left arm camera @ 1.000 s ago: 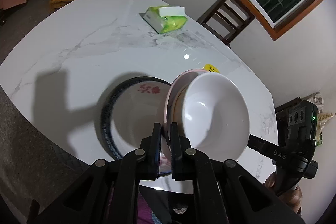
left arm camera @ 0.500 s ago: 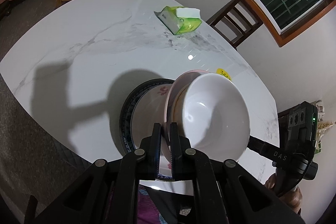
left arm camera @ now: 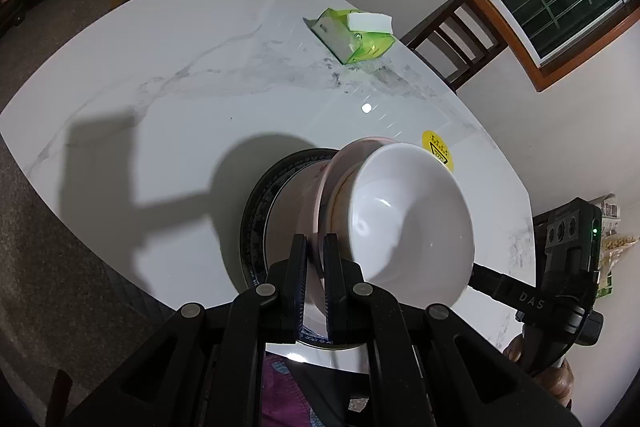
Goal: Organize plates and bowls
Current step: 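Carry the bowl stack over the plate stack and lower it on top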
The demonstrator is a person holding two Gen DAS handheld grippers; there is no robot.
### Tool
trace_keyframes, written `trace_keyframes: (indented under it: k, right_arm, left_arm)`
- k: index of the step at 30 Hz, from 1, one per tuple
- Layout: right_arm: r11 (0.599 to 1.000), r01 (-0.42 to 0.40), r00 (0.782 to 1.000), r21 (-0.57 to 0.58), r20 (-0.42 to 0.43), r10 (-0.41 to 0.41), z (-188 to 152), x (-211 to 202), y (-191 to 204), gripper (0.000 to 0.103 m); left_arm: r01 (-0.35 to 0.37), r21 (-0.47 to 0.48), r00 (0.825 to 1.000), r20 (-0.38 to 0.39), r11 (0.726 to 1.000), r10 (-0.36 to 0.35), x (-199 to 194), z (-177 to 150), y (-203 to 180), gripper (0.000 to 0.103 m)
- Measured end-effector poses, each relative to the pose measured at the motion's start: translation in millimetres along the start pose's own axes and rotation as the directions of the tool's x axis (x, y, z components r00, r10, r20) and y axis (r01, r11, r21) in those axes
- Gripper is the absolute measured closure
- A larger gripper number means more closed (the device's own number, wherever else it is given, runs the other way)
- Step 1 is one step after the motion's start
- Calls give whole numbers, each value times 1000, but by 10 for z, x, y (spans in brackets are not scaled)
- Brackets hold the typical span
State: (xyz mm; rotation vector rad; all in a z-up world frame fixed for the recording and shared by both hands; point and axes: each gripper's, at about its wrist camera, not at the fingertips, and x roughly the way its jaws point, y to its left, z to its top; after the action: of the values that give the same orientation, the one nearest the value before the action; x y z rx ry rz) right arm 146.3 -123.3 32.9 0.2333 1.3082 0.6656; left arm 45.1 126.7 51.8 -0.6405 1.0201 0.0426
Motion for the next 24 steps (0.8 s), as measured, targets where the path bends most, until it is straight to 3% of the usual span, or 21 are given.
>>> trace_keyframes:
  k: [10,21,24]
  right_arm:
    - [1000,-28,999,2,21,28,-40,10,-25,83]
    - [997,20,998,-73,63,-16,-72,-3,99,81]
    - [994,51,996,-101,84,-42,-92,-19,140,81]
  left_arm:
    - [-16,30,1000,22,999,15,7,-38,9,99]
    - [-123,139,986,125,983,105,-19,-121,-101,98]
    - [-158,163,978,163,974,132,-39,-149,-127,92]
